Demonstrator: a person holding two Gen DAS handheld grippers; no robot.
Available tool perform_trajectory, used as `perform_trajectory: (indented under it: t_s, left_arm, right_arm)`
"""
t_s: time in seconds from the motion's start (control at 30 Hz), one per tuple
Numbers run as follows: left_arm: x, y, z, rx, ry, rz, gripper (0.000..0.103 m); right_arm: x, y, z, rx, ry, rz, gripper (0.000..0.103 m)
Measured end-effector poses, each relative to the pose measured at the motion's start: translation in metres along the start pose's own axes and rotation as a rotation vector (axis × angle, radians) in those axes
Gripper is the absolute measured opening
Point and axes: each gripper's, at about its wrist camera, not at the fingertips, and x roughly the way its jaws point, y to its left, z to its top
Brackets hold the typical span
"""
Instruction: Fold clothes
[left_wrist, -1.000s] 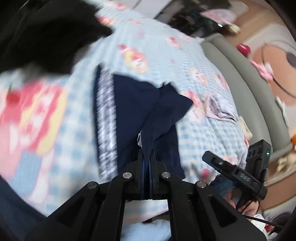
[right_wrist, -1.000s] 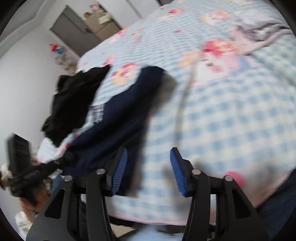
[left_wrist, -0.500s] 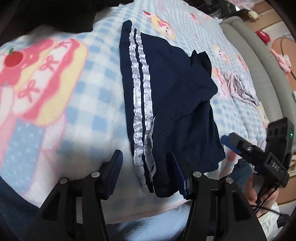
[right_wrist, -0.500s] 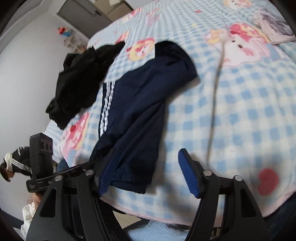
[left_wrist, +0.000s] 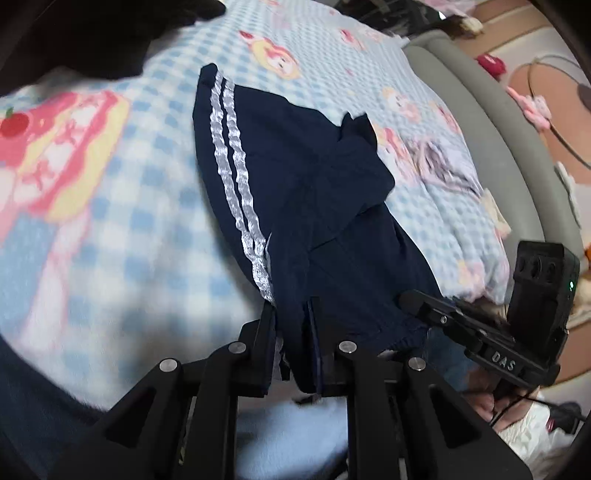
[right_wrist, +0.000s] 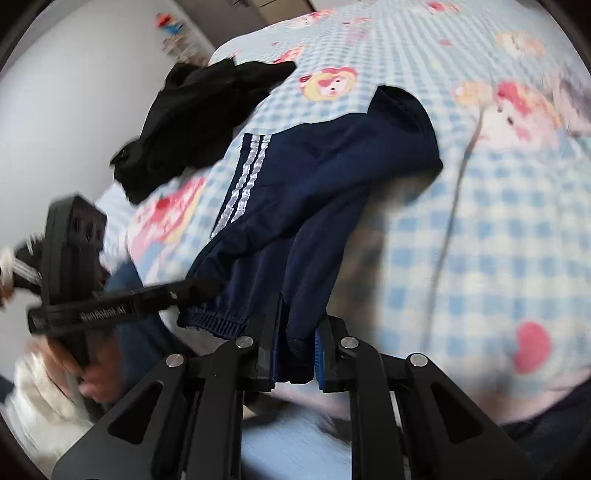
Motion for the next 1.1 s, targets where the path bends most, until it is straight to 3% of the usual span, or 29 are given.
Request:
perform_trajectory:
  t_s: [0.07,0.17,0.33,0.4,0.47,0.53,0.6,0.67,0.87,0.93,1.0,1.03,1.1]
  left_arm:
    - [0.013,0.013,-0.007,-0.048,0.055,0.008,0.018]
    - [0.009,0.02,-0.007,-0.064,0.058,-0.029,0.023]
    - [-0.008,0.013,-0.008,-0.003,0.002,-0.047,0.023]
    - [-0.01,0.009,-0.006,0.018,-0.019,-0.059,0.024]
    - [-0.004,0.014,-0.006,0.006,0.005,-0.03,0.034]
    - [0.002,0.019,-0.007,-0.011,0.034,0.007,0.035]
    - [0.002,0.033,-0.01,-0.06,0.048,0.018,0.035]
    - [-0.008,0.038,-0.01,-0.076,0.024,0.013,0.037]
    - [-0.038,-0.003,0.015,0.132,-0.103,0.031,0.035]
    - [-0.038,-0.018,0.034,0.183,-0.136,0.031,0.037]
    - [-0.013,-0.032,0.057,0.203,-0.12,-0.015,0.039]
    - [0.001,-0.039,0.069,0.211,-0.109,-0.042,0.039]
    - [0.025,-0.049,0.089,0.238,-0.074,0.021,0.039]
  right_arm:
    - [0.011,-0.01,-0.012,0.03,0.048,-0.008,0.021]
    - [0.028,-0.037,-0.026,0.148,0.118,-0.009,0.029]
    - [-0.015,-0.026,-0.016,0.066,-0.042,-0.046,0.031]
    - [-0.02,-0.024,-0.011,0.047,-0.066,-0.04,0.031]
    - [-0.011,-0.027,-0.008,0.053,-0.041,-0.027,0.031]
    - [0.007,-0.028,-0.009,0.061,0.005,-0.025,0.031]
    - [0.026,-0.03,-0.016,0.066,0.076,-0.108,0.031]
    - [0.027,-0.035,-0.021,0.09,0.082,-0.107,0.031]
    - [-0.012,-0.048,-0.008,0.114,-0.045,-0.066,0.034]
    - [-0.018,-0.051,0.004,0.12,-0.069,-0.138,0.039]
    - [-0.022,-0.046,0.018,0.079,-0.105,-0.318,0.043]
    - [-0.022,-0.045,0.024,0.058,-0.112,-0.356,0.043]
    - [-0.019,-0.047,0.032,0.062,-0.1,-0.325,0.043]
